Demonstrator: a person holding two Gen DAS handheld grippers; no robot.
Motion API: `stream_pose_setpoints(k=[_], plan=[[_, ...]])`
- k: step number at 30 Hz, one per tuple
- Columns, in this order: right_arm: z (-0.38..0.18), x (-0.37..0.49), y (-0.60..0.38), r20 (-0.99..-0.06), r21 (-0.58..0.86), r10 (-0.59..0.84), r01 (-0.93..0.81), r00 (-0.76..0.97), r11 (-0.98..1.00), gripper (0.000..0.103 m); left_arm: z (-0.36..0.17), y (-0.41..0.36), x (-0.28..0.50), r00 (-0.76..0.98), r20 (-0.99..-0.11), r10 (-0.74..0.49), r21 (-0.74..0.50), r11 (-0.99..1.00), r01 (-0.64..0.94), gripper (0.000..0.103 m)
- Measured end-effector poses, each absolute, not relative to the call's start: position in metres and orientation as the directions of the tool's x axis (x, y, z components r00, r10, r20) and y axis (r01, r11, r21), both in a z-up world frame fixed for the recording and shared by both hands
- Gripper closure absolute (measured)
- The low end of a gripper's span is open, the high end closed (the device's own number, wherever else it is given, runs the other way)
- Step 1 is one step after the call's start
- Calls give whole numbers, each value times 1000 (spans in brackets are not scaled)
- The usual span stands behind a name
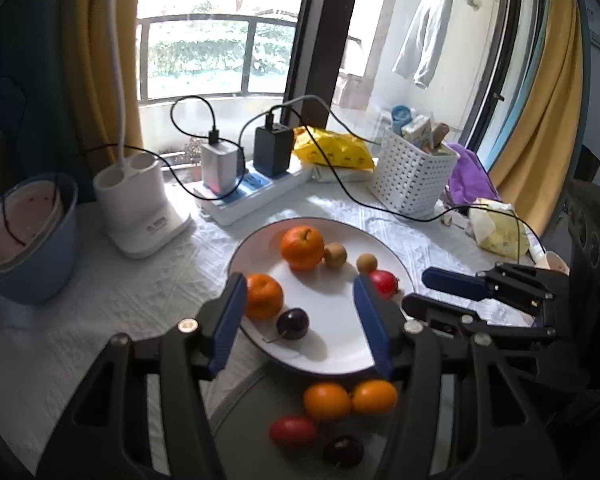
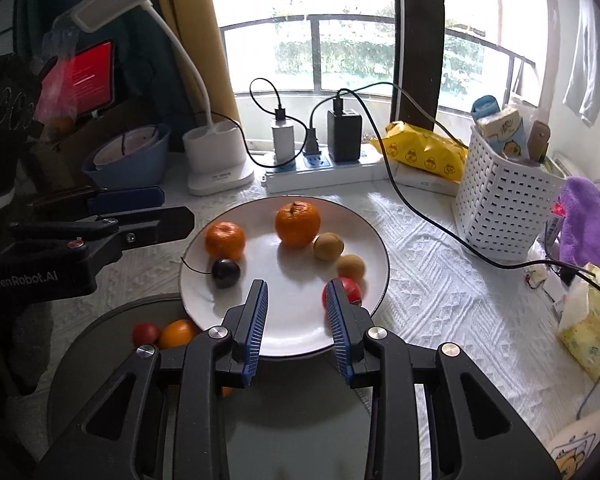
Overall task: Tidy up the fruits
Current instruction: 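Open the right tool over the plate while the left tool releases the mandarin there, then withdraw both tools from the plate back over the fruit on the mat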
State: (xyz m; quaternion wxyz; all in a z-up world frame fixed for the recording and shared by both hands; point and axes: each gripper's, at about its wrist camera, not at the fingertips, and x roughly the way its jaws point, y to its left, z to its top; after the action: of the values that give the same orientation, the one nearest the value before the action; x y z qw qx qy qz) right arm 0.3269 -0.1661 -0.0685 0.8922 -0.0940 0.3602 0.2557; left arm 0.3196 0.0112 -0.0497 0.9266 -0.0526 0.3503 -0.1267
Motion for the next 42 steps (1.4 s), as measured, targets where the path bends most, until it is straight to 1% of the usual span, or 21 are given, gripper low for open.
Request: stream_pose_setpoints(k=[11, 19, 29, 42], plan=[[-60, 297, -157, -685, -10, 380, -530, 621, 848, 70, -48, 29, 285, 743, -620, -253, -191, 967, 171, 45], [-60, 280, -151, -688, -22, 373, -532, 622, 847, 70, -54, 35, 265, 742, -628, -236, -192, 970, 146, 45], [-59, 264, -148, -686, -23, 383, -544, 619, 839, 70, -64, 39, 244, 737, -648, -193, -158, 980, 117, 45], [-62, 254, -153, -690, -17, 382, -541, 616, 841, 70, -74, 28, 236, 717, -669, -199, -155, 980, 127, 45]])
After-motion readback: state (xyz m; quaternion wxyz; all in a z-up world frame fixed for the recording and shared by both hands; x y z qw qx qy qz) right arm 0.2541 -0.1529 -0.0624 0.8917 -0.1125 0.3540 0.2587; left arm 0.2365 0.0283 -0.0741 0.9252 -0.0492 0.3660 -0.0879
